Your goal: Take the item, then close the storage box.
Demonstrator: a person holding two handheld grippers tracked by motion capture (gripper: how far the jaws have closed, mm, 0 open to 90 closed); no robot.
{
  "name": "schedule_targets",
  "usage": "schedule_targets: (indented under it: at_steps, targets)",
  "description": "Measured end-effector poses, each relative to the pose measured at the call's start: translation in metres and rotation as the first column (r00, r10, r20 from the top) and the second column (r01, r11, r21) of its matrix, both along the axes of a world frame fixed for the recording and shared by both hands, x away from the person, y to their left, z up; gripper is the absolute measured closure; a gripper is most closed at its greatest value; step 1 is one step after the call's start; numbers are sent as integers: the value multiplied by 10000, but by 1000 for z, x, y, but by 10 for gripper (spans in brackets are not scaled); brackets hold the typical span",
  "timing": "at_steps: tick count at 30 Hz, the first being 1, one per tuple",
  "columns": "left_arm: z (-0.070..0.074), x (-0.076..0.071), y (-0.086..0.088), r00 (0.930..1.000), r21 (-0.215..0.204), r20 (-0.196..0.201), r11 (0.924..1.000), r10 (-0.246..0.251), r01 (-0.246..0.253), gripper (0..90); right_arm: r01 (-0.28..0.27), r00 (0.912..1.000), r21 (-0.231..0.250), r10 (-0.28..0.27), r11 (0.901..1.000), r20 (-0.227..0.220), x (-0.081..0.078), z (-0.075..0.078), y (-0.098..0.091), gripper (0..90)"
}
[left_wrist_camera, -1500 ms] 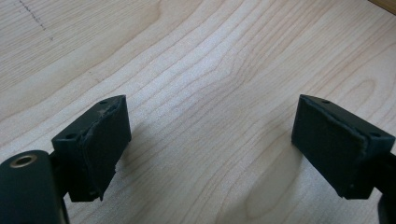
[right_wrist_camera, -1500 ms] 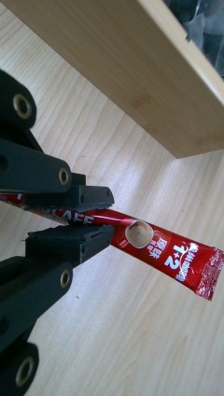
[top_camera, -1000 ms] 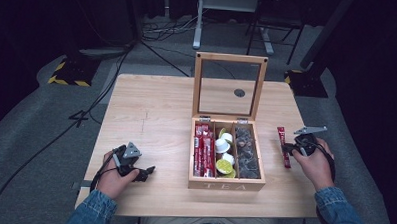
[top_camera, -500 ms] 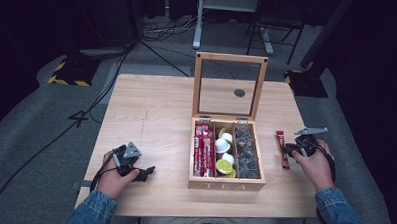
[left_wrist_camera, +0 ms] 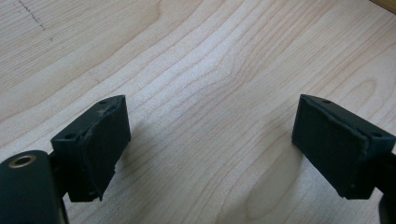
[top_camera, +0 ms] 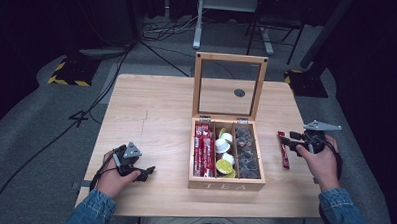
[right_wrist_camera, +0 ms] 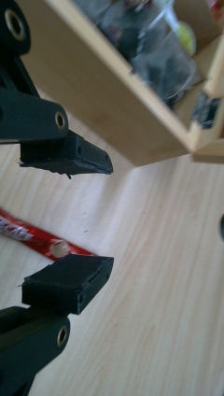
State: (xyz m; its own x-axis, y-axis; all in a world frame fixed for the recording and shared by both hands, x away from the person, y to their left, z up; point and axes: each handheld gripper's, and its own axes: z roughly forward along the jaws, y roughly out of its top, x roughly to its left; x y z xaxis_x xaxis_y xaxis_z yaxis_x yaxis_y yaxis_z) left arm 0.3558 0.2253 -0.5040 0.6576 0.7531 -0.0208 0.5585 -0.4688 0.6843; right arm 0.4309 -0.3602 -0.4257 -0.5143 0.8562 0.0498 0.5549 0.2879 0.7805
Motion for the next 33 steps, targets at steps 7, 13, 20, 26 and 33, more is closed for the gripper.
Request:
schedule_targets:
  at_steps: [7,13,20,26,33]
  targets:
    - [0,0,0,10000,3,0,10000,-1,1,119,-213,9971,809,153,9965,739,8,30,8,447]
    - [0,1,0,10000,72,43,10000,45,-45,115,-385,9931,1081,261,9934,1141,14,58,18,427]
    - [0,1,0,10000,65,42,10000,44,-44,115,-820,9837,1375,580,9871,1701,29,90,32,410]
    - [0,0,3,10000,-44,0,10000,-53,53,116,-1045,9771,1222,791,9870,1974,51,119,42,400]
    - [0,0,3,10000,-53,-5,10000,-29,29,116,-1118,9751,1167,863,9869,2044,83,137,55,399]
